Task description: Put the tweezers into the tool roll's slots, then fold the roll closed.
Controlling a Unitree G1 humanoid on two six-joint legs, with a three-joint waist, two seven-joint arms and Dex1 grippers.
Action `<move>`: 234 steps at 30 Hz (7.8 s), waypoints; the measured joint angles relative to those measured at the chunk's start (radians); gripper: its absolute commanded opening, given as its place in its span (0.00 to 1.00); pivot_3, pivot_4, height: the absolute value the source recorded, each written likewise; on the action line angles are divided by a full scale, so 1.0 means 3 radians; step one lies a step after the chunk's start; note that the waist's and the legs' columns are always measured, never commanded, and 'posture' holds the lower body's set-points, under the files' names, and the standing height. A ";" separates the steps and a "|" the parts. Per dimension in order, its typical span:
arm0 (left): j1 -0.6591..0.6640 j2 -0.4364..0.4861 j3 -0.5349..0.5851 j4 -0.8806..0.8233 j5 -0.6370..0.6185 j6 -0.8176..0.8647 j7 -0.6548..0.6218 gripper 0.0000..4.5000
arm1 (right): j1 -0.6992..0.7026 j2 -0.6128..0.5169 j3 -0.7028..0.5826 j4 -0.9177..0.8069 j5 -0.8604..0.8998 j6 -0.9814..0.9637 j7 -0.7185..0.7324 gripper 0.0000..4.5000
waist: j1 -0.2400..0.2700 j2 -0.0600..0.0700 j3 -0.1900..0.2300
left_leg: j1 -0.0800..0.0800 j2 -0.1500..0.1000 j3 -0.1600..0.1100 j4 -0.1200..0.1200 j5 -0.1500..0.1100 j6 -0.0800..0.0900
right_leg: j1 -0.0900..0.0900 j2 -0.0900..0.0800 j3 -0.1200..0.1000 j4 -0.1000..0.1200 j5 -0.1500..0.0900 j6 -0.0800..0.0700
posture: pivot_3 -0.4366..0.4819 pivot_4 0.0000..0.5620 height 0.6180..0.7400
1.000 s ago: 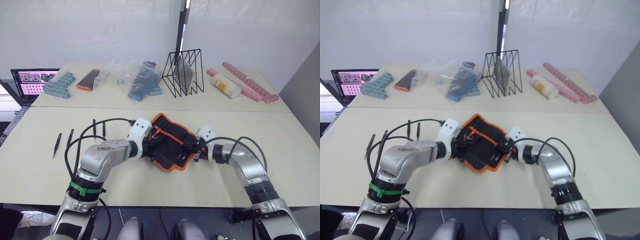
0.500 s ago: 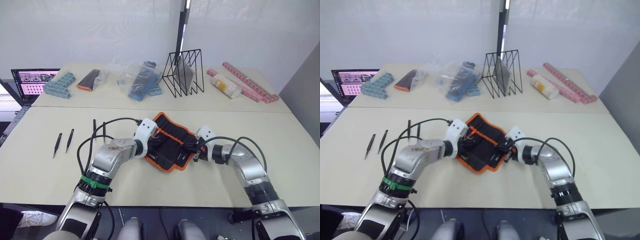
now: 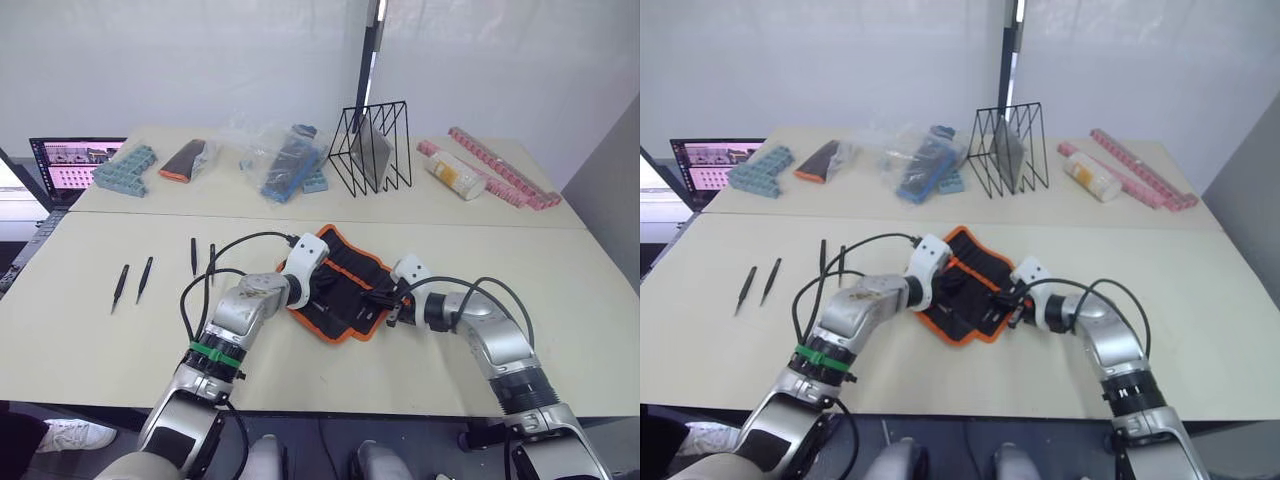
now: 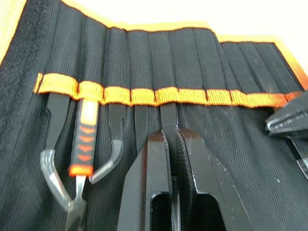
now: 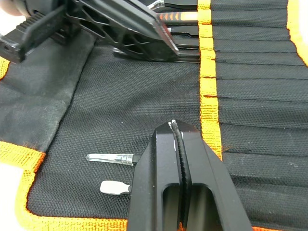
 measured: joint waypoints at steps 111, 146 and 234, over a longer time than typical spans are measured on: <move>0.2483 0.1326 0.2889 -0.1145 -0.0770 -0.0132 0.0640 0.99 | -0.0502 -0.0030 -0.0086 0.1094 -0.0031 -0.0719 0.0527 0.00 | -0.0033 -0.0010 -0.0006 | -0.0013 0.0010 0.0013 -0.0009 -0.0001 0.0000 | -0.0036 -0.0028 -0.0001 0.0003 -0.0002 -0.0004 | 0.48 0.27 0.55; 0.1607 0.1455 0.2626 0.0081 -0.0438 -0.0635 0.0545 0.01 | -0.0508 0.0013 -0.0089 0.1003 -0.0069 -0.0606 0.0426 0.00 | -0.0023 0.0002 -0.0009 | -0.0010 0.0000 0.0010 -0.0011 -0.0001 0.0001 | -0.0037 -0.0042 -0.0006 0.0011 0.0002 0.0003 | 0.48 0.27 0.55; -0.0411 0.0972 0.0382 -0.1434 -0.1149 0.2034 0.0059 0.00 | -0.0086 -0.0022 -0.0220 0.0575 -0.0023 -0.0811 0.0158 0.00 | -0.0085 -0.0006 -0.0001 | -0.0021 -0.0003 0.0003 -0.0010 -0.0002 0.0004 | -0.0041 -0.0026 0.0000 0.0009 0.0007 0.0012 | 0.48 0.27 0.55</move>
